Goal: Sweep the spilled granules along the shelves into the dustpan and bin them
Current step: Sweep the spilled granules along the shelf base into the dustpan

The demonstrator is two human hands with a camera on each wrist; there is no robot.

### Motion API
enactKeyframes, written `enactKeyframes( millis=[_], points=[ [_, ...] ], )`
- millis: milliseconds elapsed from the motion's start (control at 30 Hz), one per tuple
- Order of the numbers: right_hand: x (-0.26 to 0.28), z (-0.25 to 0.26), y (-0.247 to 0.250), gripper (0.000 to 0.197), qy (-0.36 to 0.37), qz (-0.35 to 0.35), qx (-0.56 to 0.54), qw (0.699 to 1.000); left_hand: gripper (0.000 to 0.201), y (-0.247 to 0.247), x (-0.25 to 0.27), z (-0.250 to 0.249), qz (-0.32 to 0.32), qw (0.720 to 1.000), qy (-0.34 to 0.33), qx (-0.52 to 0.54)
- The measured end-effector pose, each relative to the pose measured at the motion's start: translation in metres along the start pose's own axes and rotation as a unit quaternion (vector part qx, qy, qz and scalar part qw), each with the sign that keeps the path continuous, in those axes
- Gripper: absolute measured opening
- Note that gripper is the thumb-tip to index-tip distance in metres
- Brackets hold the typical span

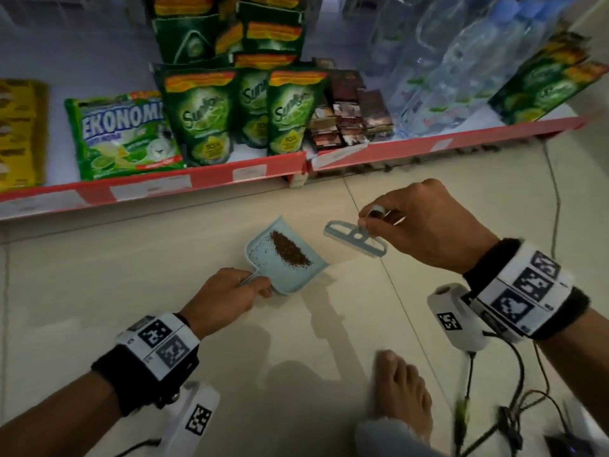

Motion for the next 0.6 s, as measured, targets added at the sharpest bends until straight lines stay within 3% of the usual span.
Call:
enactKeyframes(
  millis=[133, 267, 467, 600],
  points=[
    [-0.008, -0.043, 0.004, 0.019, 0.042, 0.047, 0.074, 0.995, 0.032, -0.020, -0.011, -0.015, -0.008, 0.998, 0.035, 0.048],
    [-0.025, -0.075, 0.015, 0.022, 0.066, 0.072, 0.075, 0.992, 0.032, -0.035, -0.010, -0.034, -0.032, 0.996, 0.050, 0.059],
    [-0.047, -0.088, 0.028, 0.032, 0.085, 0.031, 0.081, 0.993, 0.032, -0.053, -0.009, -0.050, -0.061, 0.994, 0.067, 0.058],
    [-0.053, -0.107, 0.009, 0.024, 0.057, 0.009, 0.086, 0.995, 0.031, -0.059, -0.021, -0.051, -0.083, 0.990, 0.067, 0.087]
  ],
)
Point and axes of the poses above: each hand's wrist, its own x-axis away from the middle knuckle, its own y-axis out of the back of the hand, z = x × y, the point moved 8 cm from there along -x, towards the middle knuckle, and after that the axes turned 5 degrees about x, right-handed, at the moved point
